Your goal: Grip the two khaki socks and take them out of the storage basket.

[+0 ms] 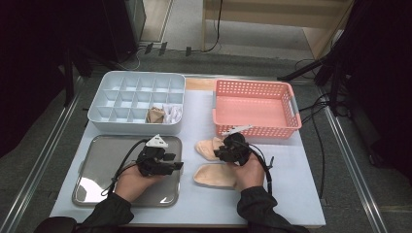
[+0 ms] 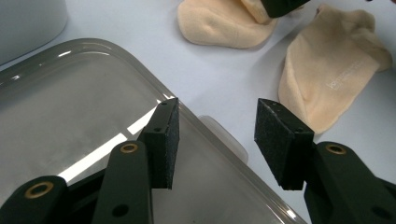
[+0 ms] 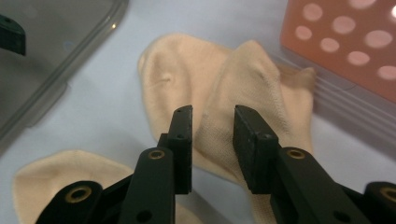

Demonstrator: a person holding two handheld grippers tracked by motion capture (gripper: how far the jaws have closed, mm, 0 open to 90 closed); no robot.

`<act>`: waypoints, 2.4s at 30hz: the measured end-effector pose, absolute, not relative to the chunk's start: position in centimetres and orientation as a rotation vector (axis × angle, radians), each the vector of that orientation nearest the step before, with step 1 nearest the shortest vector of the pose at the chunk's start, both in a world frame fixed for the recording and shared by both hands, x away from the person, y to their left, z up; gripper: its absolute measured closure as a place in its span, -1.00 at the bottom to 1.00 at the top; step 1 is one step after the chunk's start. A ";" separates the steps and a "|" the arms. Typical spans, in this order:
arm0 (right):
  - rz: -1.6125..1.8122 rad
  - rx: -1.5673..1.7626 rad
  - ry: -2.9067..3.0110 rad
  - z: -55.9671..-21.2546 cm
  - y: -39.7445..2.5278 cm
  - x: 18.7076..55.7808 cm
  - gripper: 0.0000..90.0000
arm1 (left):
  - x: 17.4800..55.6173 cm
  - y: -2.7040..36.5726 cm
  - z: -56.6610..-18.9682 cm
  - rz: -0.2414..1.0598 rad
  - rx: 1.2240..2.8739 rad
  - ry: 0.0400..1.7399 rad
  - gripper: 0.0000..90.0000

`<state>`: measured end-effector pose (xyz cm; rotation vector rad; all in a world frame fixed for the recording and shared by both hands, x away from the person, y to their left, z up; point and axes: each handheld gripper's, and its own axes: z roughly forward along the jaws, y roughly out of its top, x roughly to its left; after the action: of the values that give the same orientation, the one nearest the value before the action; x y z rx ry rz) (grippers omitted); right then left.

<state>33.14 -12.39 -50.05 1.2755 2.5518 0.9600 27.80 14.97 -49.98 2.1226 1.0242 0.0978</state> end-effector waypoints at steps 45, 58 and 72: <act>1.009 1.581 2.344 -48.5 -21.9 32.3 0.80 | 29.0 13.9 -49.8 0.084 2.124 0.992 0.15; 1.074 1.570 2.272 -47.8 -24.0 31.4 0.65 | 30.1 13.4 -49.0 0.089 2.135 0.964 0.15; 1.122 1.416 2.373 -49.0 -22.9 33.4 0.48 | 32.4 11.8 -49.2 0.107 2.151 0.983 0.13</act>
<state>33.45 -22.90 -48.98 1.4161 2.3728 1.1220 32.36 11.78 -49.17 2.1508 0.9831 0.1068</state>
